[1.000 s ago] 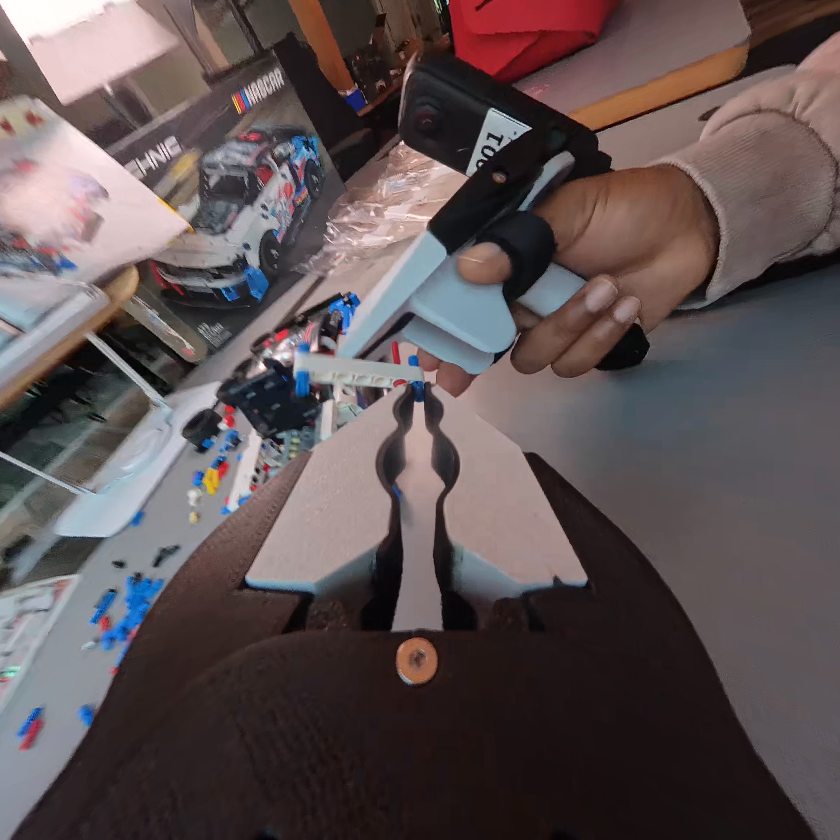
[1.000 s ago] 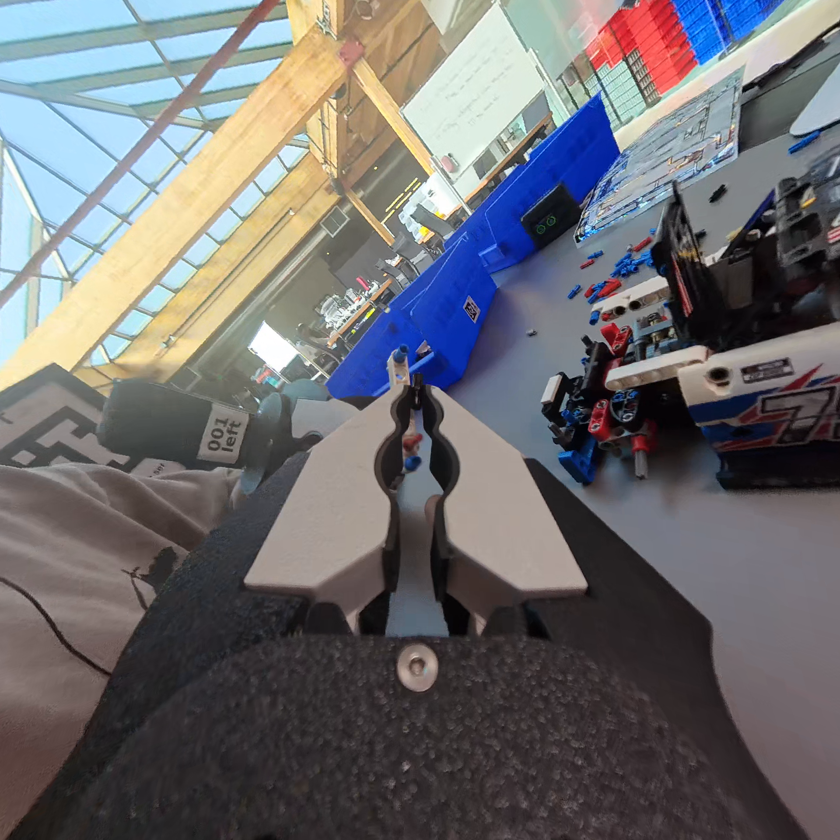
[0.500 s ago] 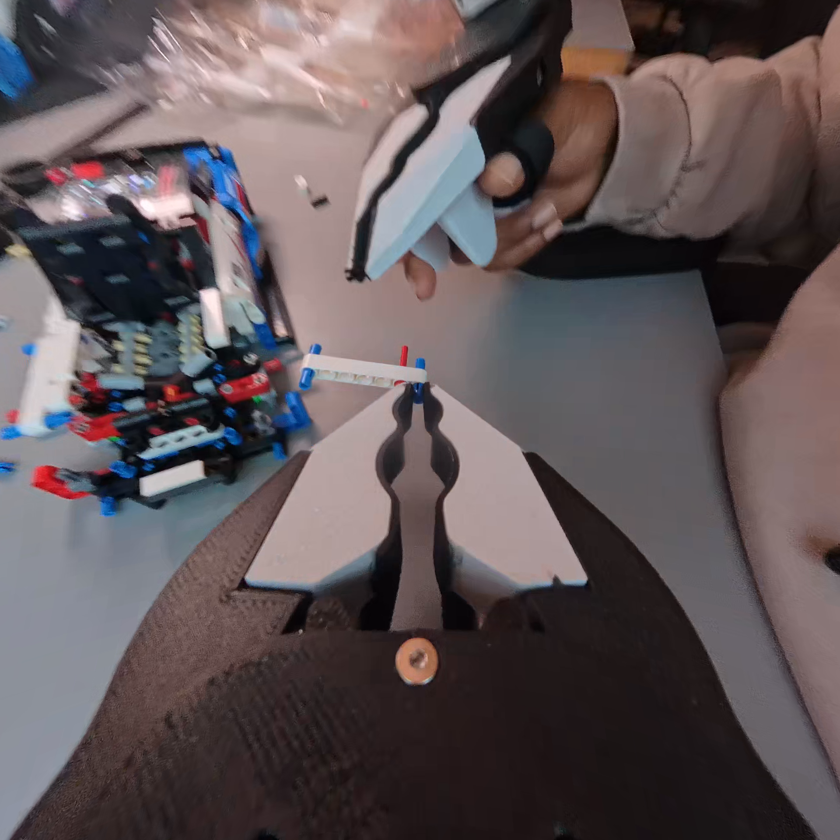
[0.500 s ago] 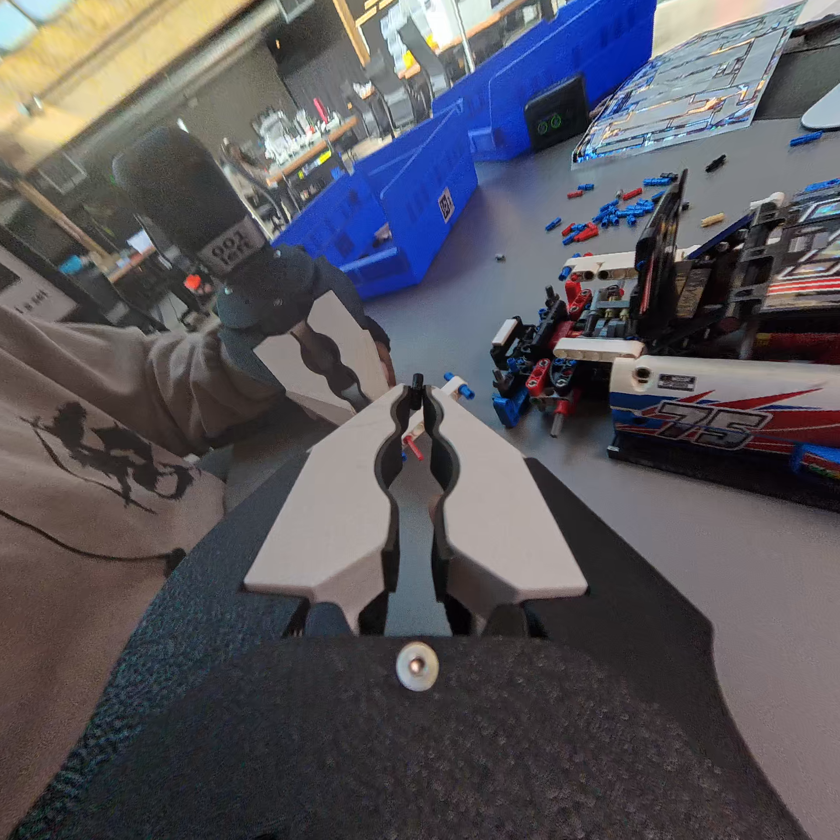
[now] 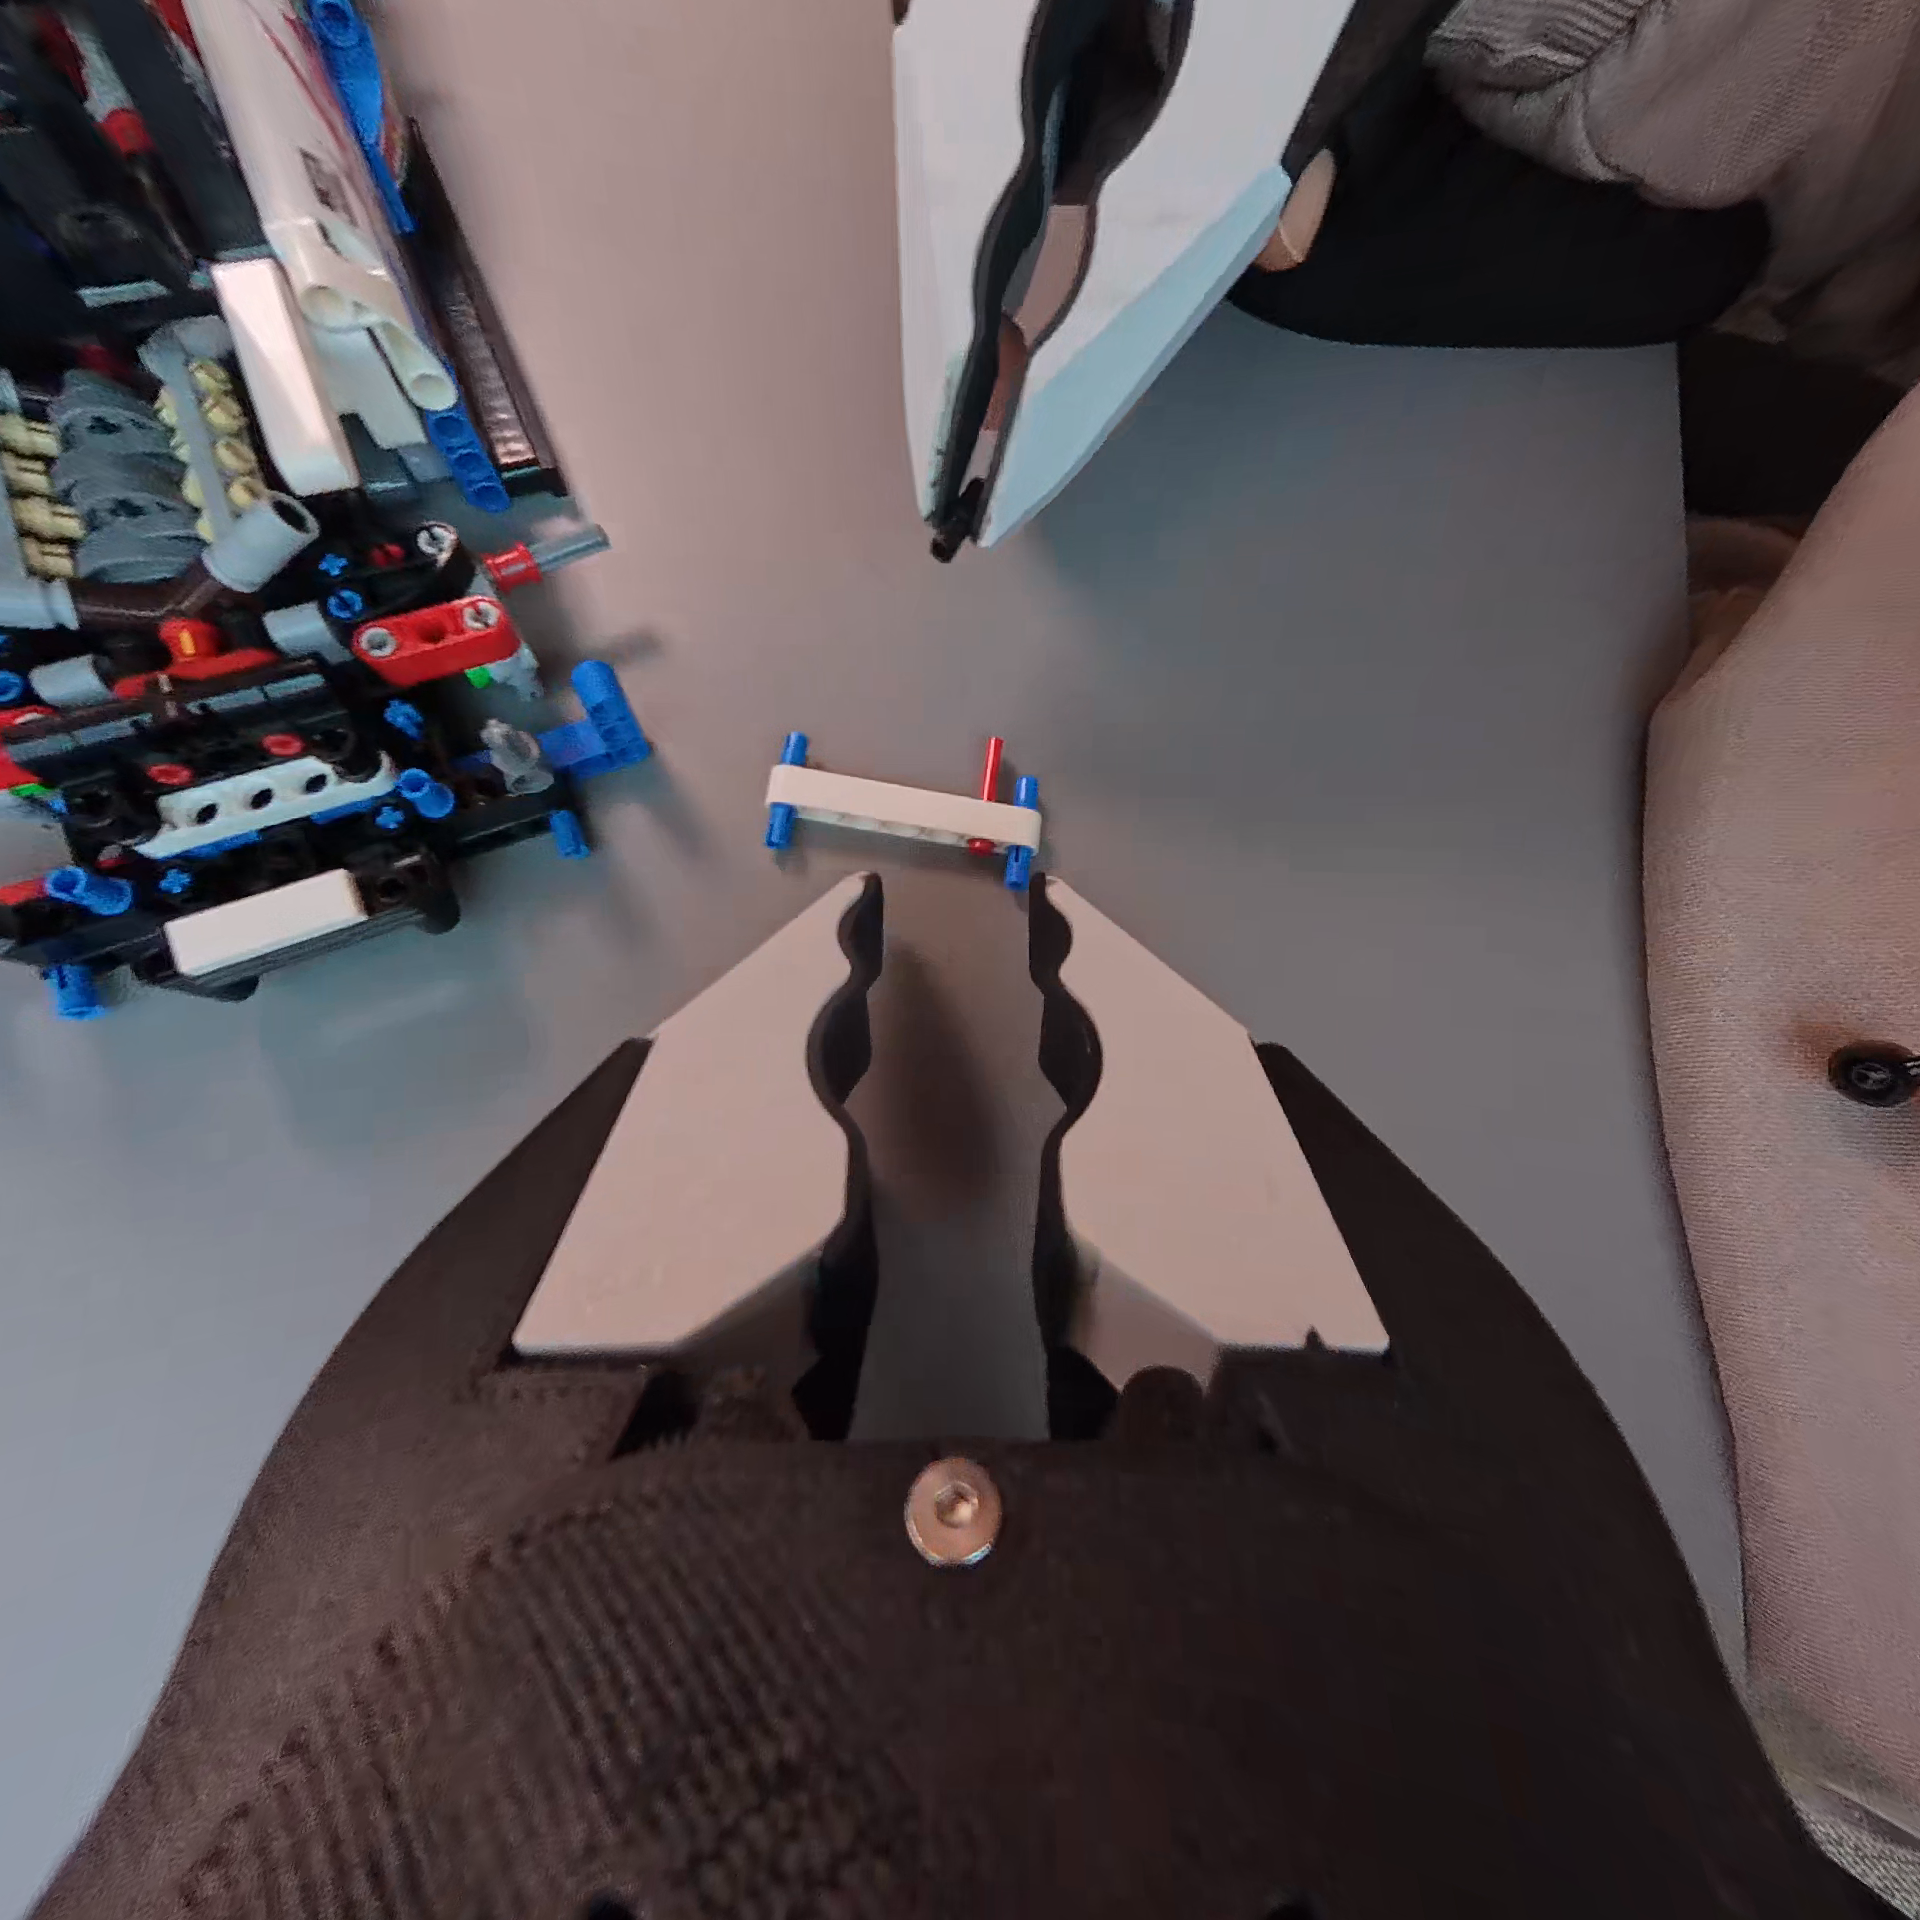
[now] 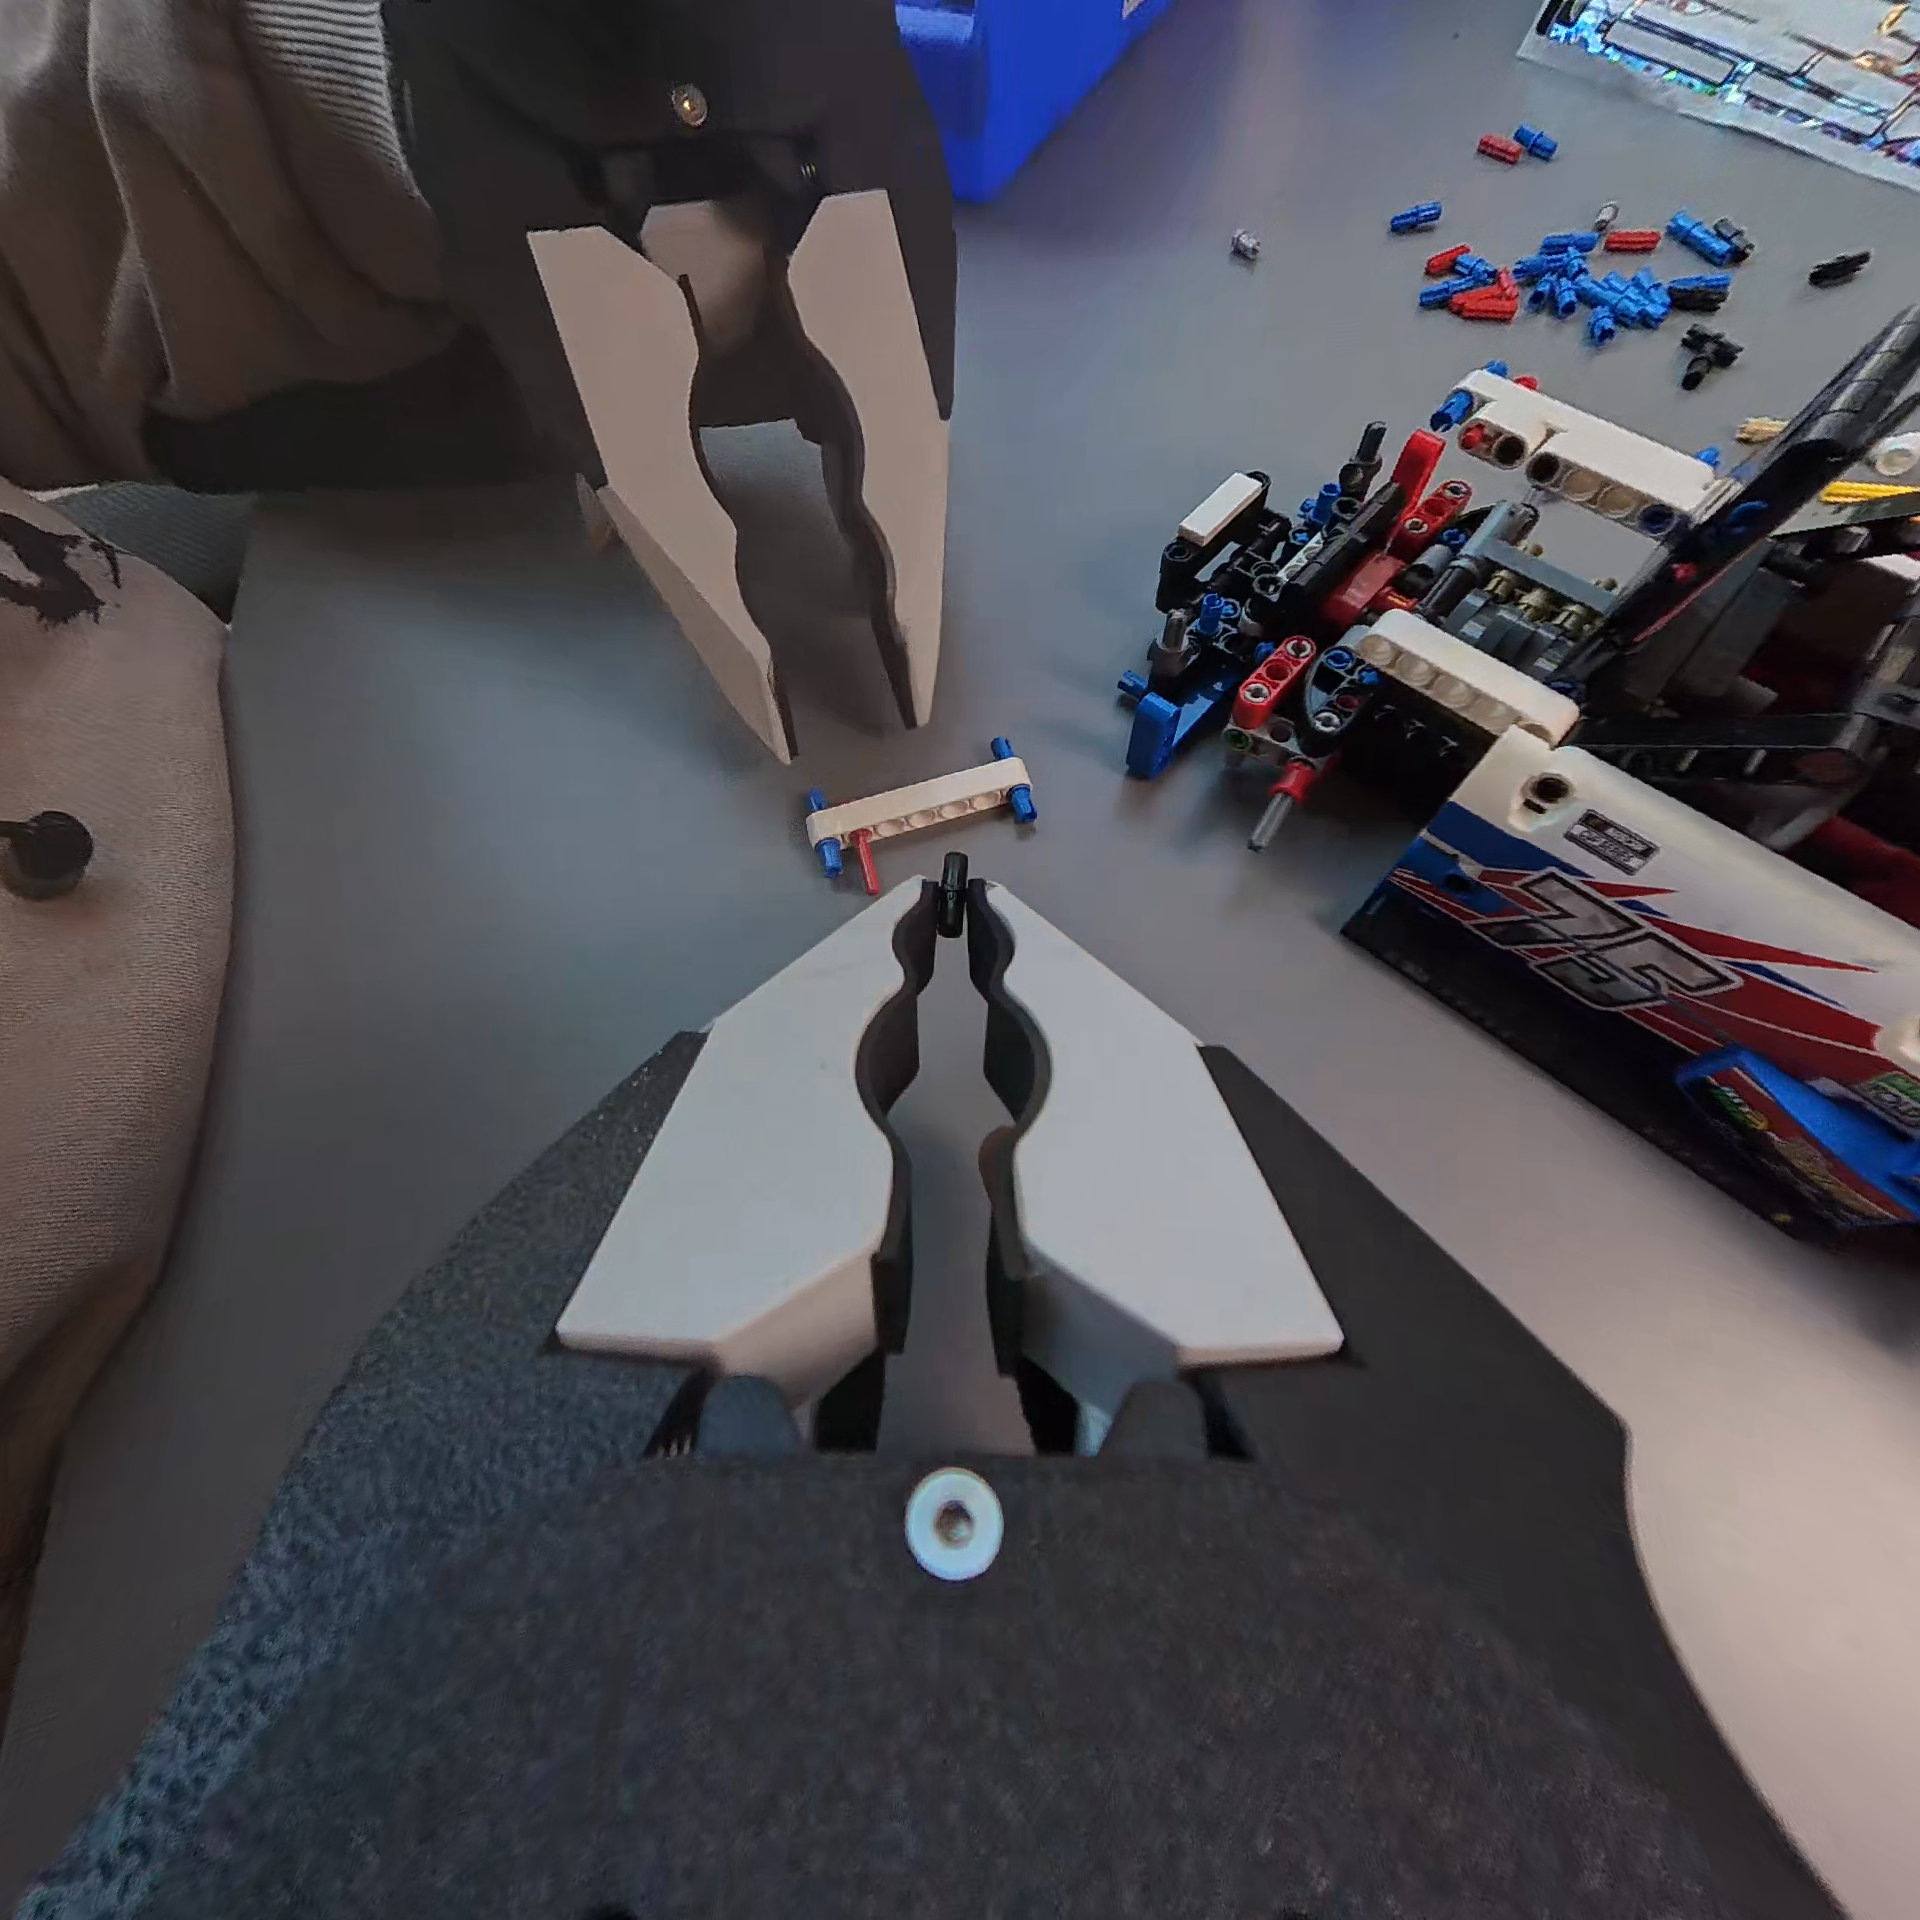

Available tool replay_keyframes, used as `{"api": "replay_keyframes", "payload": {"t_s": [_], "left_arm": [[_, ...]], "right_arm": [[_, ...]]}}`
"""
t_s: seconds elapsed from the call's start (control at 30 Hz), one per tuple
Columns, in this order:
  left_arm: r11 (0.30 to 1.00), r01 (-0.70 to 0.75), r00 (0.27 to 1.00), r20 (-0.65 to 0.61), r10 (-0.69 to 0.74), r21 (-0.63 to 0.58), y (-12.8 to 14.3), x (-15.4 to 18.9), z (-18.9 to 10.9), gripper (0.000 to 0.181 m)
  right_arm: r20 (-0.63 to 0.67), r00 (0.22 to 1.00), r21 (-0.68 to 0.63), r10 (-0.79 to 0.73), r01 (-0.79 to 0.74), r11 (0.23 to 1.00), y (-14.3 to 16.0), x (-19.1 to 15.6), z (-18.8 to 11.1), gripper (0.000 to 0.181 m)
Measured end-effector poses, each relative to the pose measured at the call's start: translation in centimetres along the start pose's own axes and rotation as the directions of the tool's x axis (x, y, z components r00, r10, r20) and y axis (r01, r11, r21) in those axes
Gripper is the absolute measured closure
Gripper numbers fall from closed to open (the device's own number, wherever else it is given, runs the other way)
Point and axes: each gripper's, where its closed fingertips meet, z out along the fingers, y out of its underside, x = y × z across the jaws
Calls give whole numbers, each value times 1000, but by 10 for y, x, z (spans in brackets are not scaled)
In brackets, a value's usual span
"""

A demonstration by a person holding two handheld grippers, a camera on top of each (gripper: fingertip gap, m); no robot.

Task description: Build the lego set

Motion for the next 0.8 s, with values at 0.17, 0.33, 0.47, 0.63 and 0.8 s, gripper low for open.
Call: {"api": "replay_keyframes", "payload": {"t_s": [0.17,0.33,0.47,0.63,0.8], "left_arm": [[995,-46,999,20,48,-90,-3,-5,7,127],[978,-136,989,33,143,-157,-7,-7,25,102],[971,-202,979,-4,203,-132,-9,-1,25,126],[938,-347,931,114,345,-5,-14,2,20,126],[861,-505,832,302,466,59,-29,6,13,126]], "right_arm": [[1,1000,-14,-20,20,1000,1,-4,1,178],[4,1000,-24,-30,31,999,3,-7,2,178],[17,999,-32,-42,43,999,4,-11,2,178],[63,997,-45,-46,49,998,4,-22,6,178],[145,987,-30,73,-70,997,-4,-33,13,178]]}}
